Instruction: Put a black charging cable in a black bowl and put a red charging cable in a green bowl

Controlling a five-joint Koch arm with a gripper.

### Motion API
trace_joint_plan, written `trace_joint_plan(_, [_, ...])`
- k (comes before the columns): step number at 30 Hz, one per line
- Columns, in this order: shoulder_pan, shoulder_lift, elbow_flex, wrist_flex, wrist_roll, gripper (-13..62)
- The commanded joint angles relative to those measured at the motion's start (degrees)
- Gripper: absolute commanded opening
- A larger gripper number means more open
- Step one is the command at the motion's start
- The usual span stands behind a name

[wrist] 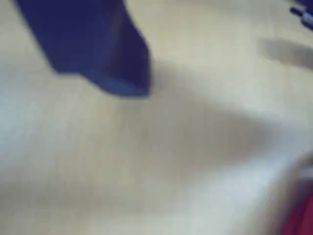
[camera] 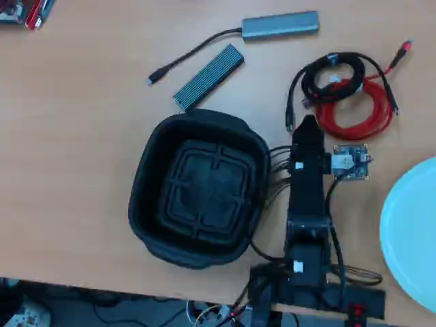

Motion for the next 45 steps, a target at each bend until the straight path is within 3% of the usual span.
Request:
trace_joint_plan(1, [3.3,35.6,18.0,-15.8,-10.0,58.5])
trace_joint_plan(9, [3.1,20.3,16.6,-21.4,-8.8,58.5])
trace_joint_plan(30, [-1.1,20.7,-1.2,-21.5,-8.6,58.4])
trace_joint_plan(36, [-2.2,20.0,-11.6,-20.9,-2.7,58.4])
trace_joint_plan(45, [-2.3,18.5,-19.5,-2.2,5.4,58.5])
